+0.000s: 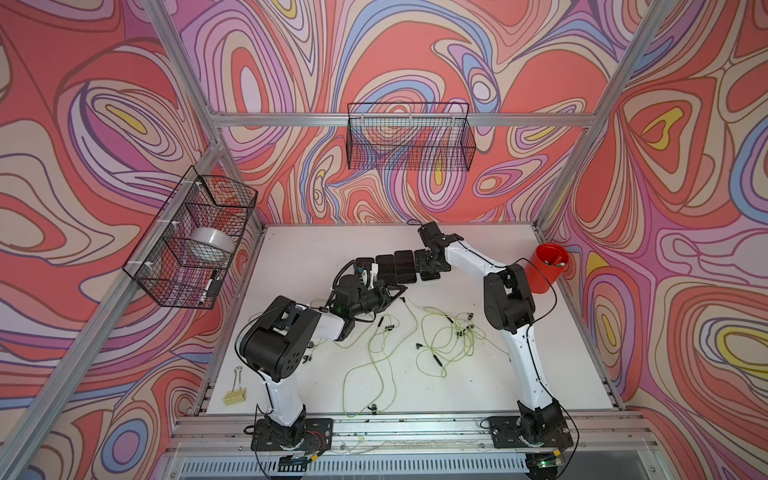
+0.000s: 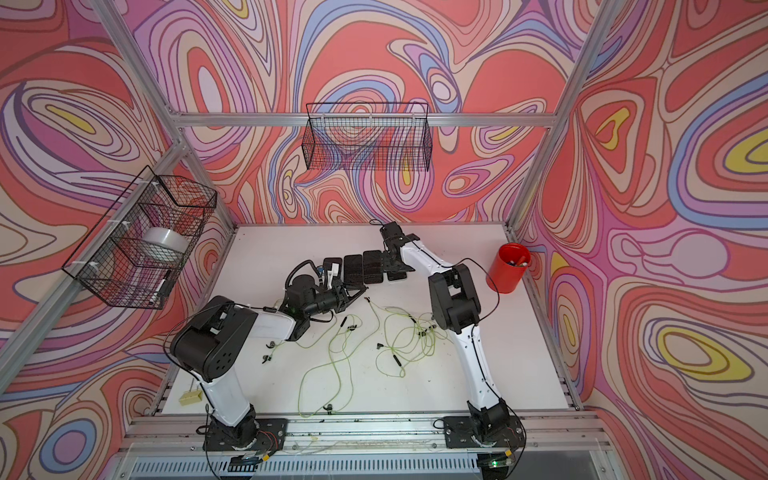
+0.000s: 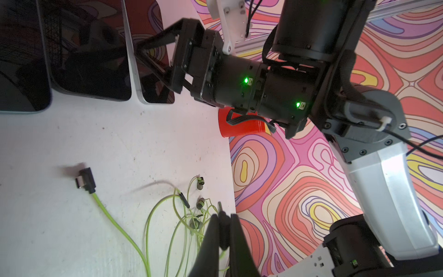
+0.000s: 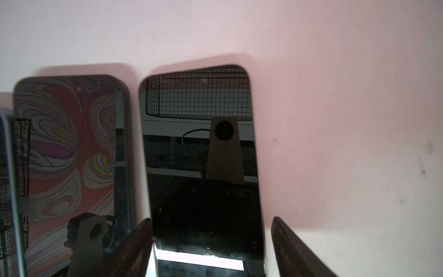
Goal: Plug wired earphones into phones
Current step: Adjust the phone at the center of the board, then pick up the phone at the center of the board.
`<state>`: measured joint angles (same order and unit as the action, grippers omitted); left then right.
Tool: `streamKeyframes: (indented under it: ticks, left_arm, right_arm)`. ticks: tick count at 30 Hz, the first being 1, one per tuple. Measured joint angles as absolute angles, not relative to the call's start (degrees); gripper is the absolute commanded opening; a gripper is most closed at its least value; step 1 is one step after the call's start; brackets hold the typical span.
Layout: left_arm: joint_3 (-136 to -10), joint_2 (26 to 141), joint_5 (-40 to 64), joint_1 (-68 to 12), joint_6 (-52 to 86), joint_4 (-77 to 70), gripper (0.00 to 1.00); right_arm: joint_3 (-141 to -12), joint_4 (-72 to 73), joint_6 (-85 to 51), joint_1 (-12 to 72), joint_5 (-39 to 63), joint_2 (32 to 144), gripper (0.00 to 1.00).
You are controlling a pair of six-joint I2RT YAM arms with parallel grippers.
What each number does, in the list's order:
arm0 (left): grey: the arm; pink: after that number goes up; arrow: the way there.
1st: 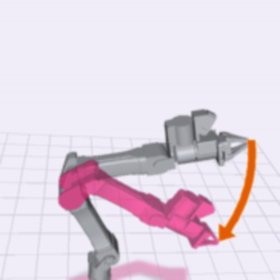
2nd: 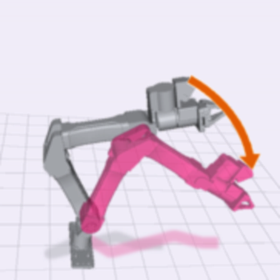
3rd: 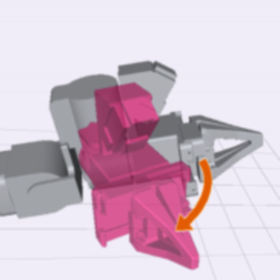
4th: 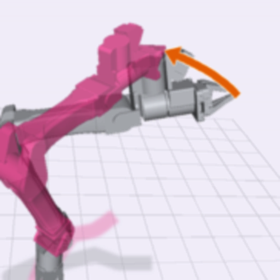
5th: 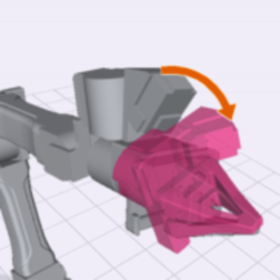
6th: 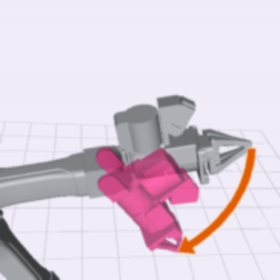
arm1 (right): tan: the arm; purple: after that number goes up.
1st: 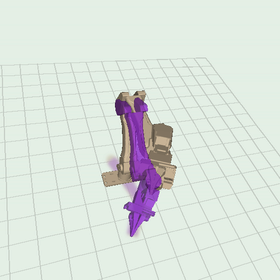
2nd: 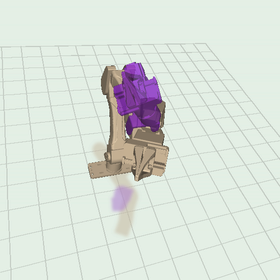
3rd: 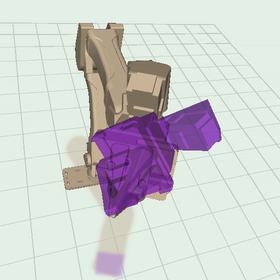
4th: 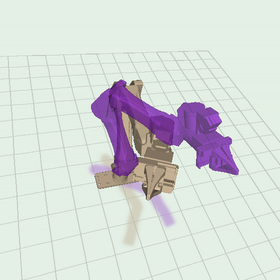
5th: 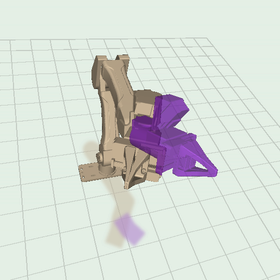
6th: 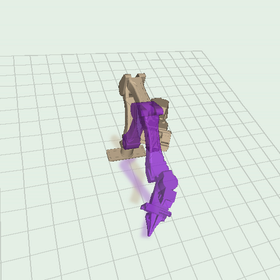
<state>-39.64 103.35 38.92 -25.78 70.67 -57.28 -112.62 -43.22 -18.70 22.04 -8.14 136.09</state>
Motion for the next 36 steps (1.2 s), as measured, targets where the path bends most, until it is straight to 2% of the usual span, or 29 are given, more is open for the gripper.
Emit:
streamKeyframes:
  ticks: [6, 17, 22, 31, 35, 36]
  left_arm:
    - [-39.64, 101.34, 38.92, -25.78, 68.99, -55.46, 0.00]
    - [-39.75, 101.01, 39.11, -25.78, 66.63, -52.31, 0.00]
    - [-40.62, 100.95, 39.33, -25.78, 65.56, -51.55, 0.00]
    - [-40.80, 100.75, 39.46, -25.78, 64.71, -50.59, 0.00]
    - [-40.86, 100.75, 39.46, -25.78, 64.66, -50.26, 0.00]
    - [-40.91, 100.75, 39.46, -25.78, 64.64, -50.15, 0.00]
  right_arm:
    - [-105.47, -42.92, -18.83, 18.20, -8.16, 131.31, 0.78]
    - [-104.49, -44.47, -9.06, 17.43, -5.89, 129.86, 0.85]
    - [-107.70, -45.30, -5.04, 17.43, -2.63, 130.61, 0.92]
    - [-116.66, -46.50, -1.85, 17.61, 0.54, 137.99, 0.98]
    - [-120.77, -48.16, -1.23, 18.20, -0.16, 140.68, 0.98]
    - [-121.80, -48.71, -1.13, 18.46, -0.71, 141.32, 0.94]
